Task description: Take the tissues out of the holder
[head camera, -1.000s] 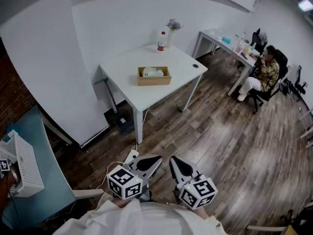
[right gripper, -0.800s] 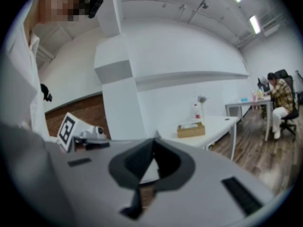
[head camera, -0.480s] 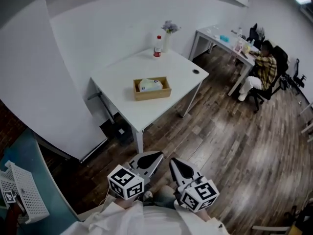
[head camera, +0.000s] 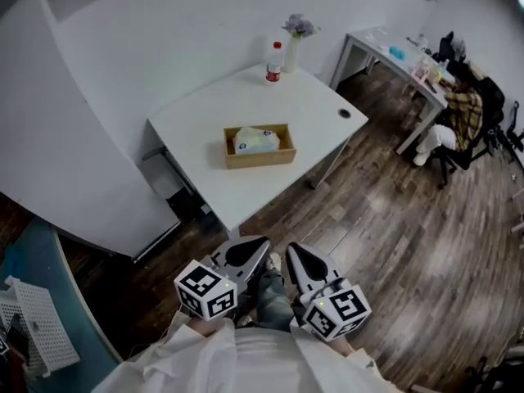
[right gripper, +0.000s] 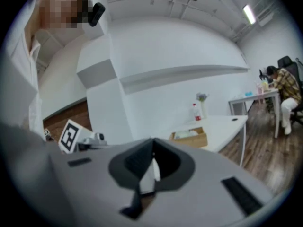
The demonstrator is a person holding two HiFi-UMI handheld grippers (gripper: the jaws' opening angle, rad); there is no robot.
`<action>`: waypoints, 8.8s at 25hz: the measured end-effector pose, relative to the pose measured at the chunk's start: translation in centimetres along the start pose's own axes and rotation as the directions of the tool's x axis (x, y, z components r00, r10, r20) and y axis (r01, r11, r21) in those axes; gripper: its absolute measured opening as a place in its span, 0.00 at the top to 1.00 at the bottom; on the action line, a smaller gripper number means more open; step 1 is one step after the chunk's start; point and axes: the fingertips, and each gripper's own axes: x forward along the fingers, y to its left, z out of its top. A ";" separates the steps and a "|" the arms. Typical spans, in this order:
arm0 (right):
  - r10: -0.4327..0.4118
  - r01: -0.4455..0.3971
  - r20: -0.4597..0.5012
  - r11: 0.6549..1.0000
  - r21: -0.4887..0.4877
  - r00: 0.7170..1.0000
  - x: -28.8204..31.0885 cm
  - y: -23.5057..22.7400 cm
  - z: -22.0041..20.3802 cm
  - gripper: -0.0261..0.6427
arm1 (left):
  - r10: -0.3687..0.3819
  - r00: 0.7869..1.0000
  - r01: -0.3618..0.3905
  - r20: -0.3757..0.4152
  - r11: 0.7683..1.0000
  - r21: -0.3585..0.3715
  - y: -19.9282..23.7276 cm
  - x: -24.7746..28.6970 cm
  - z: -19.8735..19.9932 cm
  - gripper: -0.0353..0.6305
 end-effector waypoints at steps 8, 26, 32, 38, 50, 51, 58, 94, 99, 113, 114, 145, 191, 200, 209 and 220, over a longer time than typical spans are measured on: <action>0.109 -0.110 -0.043 0.994 -0.019 0.993 7.9 -7.2 4.2 0.94 | 0.078 0.995 -0.075 0.062 0.996 -0.038 6.5 7.0 4.5 0.93; 0.256 -0.257 -0.143 0.966 0.007 0.956 16.6 -16.2 6.8 0.94 | 0.221 0.974 -0.218 0.047 0.974 -0.062 13.2 16.1 5.3 0.93; 0.256 -0.257 -0.160 0.966 0.015 0.953 16.4 -16.5 6.2 0.94 | 0.214 0.972 -0.204 0.094 0.974 -0.099 14.5 16.0 6.3 0.93; 0.196 -0.194 -0.121 0.981 0.025 0.973 16.8 -18.0 7.3 0.94 | 0.202 0.977 -0.196 0.066 0.976 -0.095 15.9 16.5 6.8 0.93; 0.142 -0.134 -0.116 0.988 0.077 0.983 18.8 -18.7 7.9 0.94 | 0.192 0.981 -0.195 -0.041 0.978 -0.080 18.0 16.1 7.0 0.93; 0.142 -0.133 -0.118 0.988 0.080 0.983 19.0 -18.7 7.8 0.94 | 0.197 0.979 -0.199 -0.046 0.977 -0.072 18.3 16.1 7.0 0.93; 0.177 -0.164 -0.132 0.981 0.103 0.975 20.4 -17.4 7.5 0.94 | 0.200 0.979 -0.201 -0.032 0.978 -0.046 19.7 15.9 7.6 0.93; 0.211 -0.164 -0.263 0.968 0.189 0.941 25.0 -18.5 2.7 0.94 | 0.394 0.880 -0.303 -0.265 0.896 0.325 30.2 16.7 8.1 0.92; 0.214 -0.164 -0.256 0.965 0.203 0.943 25.2 -18.3 2.7 0.94 | 0.393 0.866 -0.274 -0.308 0.890 0.364 30.4 17.0 7.5 0.85; 0.205 -0.145 -0.237 0.958 0.247 0.950 25.3 -19.0 2.9 0.94 | 0.440 0.761 -0.208 -0.476 0.862 0.463 31.7 17.3 4.6 0.68; 0.203 -0.143 -0.238 0.958 0.249 0.950 25.3 -19.1 2.8 0.94 | 0.441 0.753 -0.200 -0.488 0.860 0.469 31.8 17.3 4.3 0.68; 0.207 -0.144 -0.208 0.949 0.281 0.956 24.7 -18.9 2.9 0.94 | 0.418 0.697 -0.134 -0.583 0.874 0.467 31.2 17.8 1.6 0.86; 0.135 -0.131 -0.113 0.991 0.037 0.984 22.7 -17.6 11.6 0.94 | 0.394 0.914 -0.350 -0.101 0.888 0.298 25.5 17.5 13.9 0.92; 0.113 -0.114 -0.044 0.993 -0.018 0.993 21.1 -17.0 14.2 0.94 | 0.278 0.957 -0.288 0.088 0.948 0.138 22.0 16.3 18.4 0.92; 0.072 -0.069 0.041 0.995 -0.075 0.997 19.6 -17.7 17.0 0.94 | 0.230 0.941 -0.261 0.249 0.960 0.100 19.7 14.9 21.0 0.92; 0.086 -0.076 0.114 0.993 -0.087 0.990 18.7 -17.4 18.0 0.94 | 0.200 0.931 -0.239 0.305 0.966 0.097 19.1 14.4 21.8 0.92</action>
